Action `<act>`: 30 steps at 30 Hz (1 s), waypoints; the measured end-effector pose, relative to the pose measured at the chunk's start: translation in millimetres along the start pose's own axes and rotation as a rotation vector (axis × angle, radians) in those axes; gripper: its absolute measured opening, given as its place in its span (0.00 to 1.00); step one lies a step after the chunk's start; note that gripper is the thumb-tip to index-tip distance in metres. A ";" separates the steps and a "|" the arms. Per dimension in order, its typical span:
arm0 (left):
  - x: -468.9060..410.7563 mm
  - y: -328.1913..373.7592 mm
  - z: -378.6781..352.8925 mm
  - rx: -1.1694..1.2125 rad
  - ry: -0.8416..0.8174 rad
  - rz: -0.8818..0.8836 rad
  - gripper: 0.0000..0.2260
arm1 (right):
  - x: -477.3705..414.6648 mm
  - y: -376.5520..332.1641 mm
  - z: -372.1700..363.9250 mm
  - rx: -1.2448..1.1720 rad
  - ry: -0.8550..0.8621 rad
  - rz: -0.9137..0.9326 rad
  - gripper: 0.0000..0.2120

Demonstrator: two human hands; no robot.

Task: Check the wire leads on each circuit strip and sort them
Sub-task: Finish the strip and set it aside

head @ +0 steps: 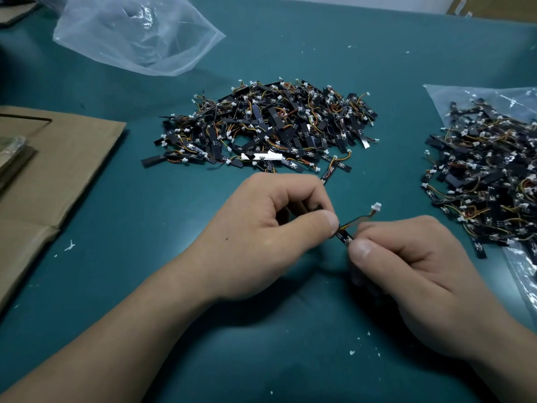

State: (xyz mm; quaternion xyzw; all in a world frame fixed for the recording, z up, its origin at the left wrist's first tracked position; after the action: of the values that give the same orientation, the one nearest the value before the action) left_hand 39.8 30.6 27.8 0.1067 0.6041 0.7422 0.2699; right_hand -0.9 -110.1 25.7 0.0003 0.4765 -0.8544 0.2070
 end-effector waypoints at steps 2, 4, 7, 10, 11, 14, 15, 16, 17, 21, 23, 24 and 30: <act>-0.3 -0.5 -1.6 -0.039 0.000 -0.003 0.06 | 0.8 -0.2 0.9 0.003 -0.023 0.018 0.22; -0.4 0.7 2.2 -0.115 0.094 -0.030 0.06 | 2.1 0.6 5.1 -0.024 0.030 0.018 0.21; 3.0 5.1 20.0 -0.395 0.382 -0.104 0.07 | 5.5 7.8 20.8 -0.147 0.314 -0.016 0.16; 2.1 -1.6 21.8 -0.630 0.405 -0.046 0.10 | 3.2 20.3 21.0 -0.207 0.371 -0.129 0.10; 0.5 -6.2 17.9 -0.708 0.346 -0.008 0.12 | 1.4 19.1 14.8 -0.067 0.279 -0.110 0.10; -1.9 -13.1 8.5 -0.887 0.208 0.056 0.14 | 1.0 13.4 -0.6 0.336 0.099 -0.084 0.11; -2.1 -12.8 8.6 -0.900 0.203 0.056 0.15 | 1.2 12.4 -1.2 0.340 0.102 -0.090 0.10; -2.0 -12.2 9.3 -0.903 0.209 0.051 0.14 | 1.3 12.7 0.2 0.300 0.118 -0.098 0.09; -2.0 -12.2 10.2 -0.903 0.218 0.048 0.14 | 1.3 13.4 1.7 0.255 0.131 -0.103 0.08; -2.7 -12.9 11.6 -0.886 0.237 0.059 0.13 | 1.1 12.6 4.4 0.202 0.152 -0.103 0.07; -2.0 -11.5 10.4 -0.885 0.222 0.075 0.16 | 1.7 13.5 2.7 0.200 0.138 -0.118 0.07; -1.5 -10.6 8.2 -0.896 0.196 0.079 0.17 | 1.8 14.0 2.4 0.202 0.136 -0.119 0.06; -1.7 -10.5 -5.4 -1.057 0.041 0.049 0.13 | 1.2 13.0 2.2 0.193 0.127 -0.111 0.07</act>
State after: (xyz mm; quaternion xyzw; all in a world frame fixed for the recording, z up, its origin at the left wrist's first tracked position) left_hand 41.4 26.5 16.7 -0.0444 0.1499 0.9535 0.2577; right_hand 3.0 -118.2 16.0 0.0480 0.4036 -0.9047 0.1275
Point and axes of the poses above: each hand's wrist, its own x-axis away from the middle knuckle, its own z-axis out of the back of the hand, y = z × x, the point moved 7 cm from there along -x, towards the middle knuckle, and after that the axes turned 1 degree about -y, right-handed, at the moved point
